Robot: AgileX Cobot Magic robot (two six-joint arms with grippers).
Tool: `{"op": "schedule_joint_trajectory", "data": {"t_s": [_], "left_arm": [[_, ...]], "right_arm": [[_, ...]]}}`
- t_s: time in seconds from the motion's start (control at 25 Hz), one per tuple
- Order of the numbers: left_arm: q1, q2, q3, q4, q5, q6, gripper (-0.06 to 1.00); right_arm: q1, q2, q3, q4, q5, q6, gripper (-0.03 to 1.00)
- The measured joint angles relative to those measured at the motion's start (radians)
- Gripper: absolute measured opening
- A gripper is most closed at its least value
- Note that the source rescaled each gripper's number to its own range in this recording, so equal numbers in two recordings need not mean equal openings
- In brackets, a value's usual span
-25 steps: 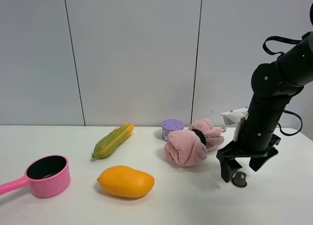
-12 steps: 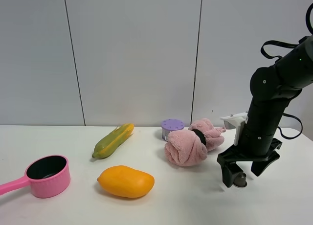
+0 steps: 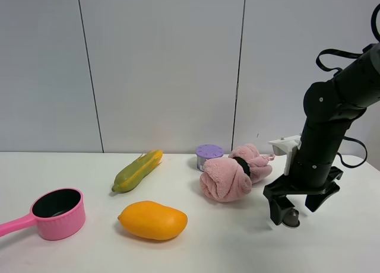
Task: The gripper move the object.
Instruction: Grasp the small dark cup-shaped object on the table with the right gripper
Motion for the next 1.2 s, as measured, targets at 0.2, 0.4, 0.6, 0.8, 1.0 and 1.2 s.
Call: {"op": "schedule_joint_trajectory", "data": {"t_s": [0.2, 0.4, 0.6, 0.8, 1.0, 1.2], "left_arm": [[0.000, 0.000, 0.000, 0.000, 0.000, 0.000, 1.00], [0.000, 0.000, 0.000, 0.000, 0.000, 0.000, 1.00], [0.000, 0.000, 0.000, 0.001, 0.000, 0.000, 1.00], [0.000, 0.000, 0.000, 0.003, 0.000, 0.000, 1.00], [0.000, 0.000, 0.000, 0.003, 0.000, 0.000, 1.00], [0.000, 0.000, 0.000, 0.003, 0.000, 0.000, 1.00]], "right_arm": [[0.000, 0.000, 0.000, 0.000, -0.030, 0.005, 0.71], [0.000, 0.000, 0.000, 0.000, -0.023, 0.013, 0.71], [0.000, 0.000, 0.000, 0.000, -0.040, 0.026, 0.71], [0.000, 0.000, 0.000, 0.000, -0.021, 0.031, 0.71], [0.000, 0.000, 0.000, 0.000, -0.008, 0.041, 0.71], [0.000, 0.000, 0.000, 0.000, -0.019, 0.051, 0.71]]}}
